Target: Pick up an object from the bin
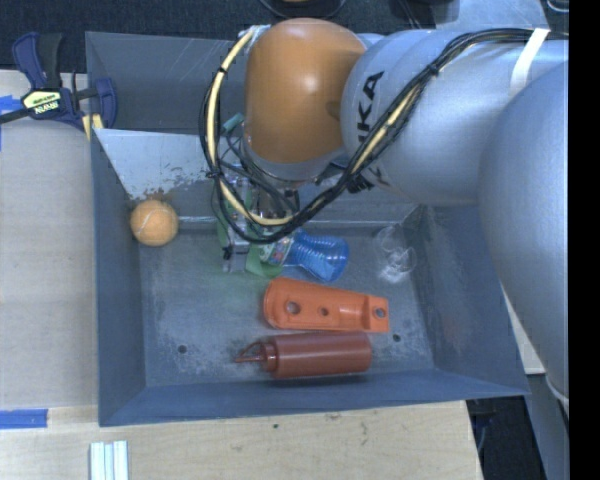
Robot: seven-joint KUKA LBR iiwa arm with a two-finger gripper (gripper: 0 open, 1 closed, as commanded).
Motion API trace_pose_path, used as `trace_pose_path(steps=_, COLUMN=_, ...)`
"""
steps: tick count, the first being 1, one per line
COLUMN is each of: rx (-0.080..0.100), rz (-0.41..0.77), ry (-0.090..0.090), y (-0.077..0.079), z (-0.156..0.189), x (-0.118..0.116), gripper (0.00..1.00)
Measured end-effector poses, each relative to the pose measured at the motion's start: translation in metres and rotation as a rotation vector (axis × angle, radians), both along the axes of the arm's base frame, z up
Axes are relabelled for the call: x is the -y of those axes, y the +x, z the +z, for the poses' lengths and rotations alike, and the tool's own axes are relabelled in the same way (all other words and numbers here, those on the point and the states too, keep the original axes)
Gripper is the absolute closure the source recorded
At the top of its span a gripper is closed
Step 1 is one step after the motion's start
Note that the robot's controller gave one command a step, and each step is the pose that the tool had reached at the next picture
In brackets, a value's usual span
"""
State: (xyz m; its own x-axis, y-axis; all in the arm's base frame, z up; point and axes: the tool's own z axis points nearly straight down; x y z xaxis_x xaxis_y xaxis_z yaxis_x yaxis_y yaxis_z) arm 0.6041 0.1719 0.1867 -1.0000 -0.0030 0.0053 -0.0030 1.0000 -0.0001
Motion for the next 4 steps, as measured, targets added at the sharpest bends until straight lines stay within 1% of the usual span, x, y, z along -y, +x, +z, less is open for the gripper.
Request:
trace_pose_path(steps=1, rx=0.009, rz=-0.004, ry=0.001, y=0.002, z=0.005, x=0.001, gripper=0.00)
trace_pose_path(steps=2, rx=0.003, rz=0.047, ry=0.001, y=-0.007, z=-0.115, x=0.115, gripper=0.00)
trace_pose_path(steps=3, rx=0.011, rz=0.043, ry=0.003, y=0.019, z=-0.042, x=-0.052, gripper=0.00)
trace_pose_path(steps=4, rx=0.008, rz=0.143, ry=0.001, y=0.015, z=-0.065, x=0.092, gripper=0.00)
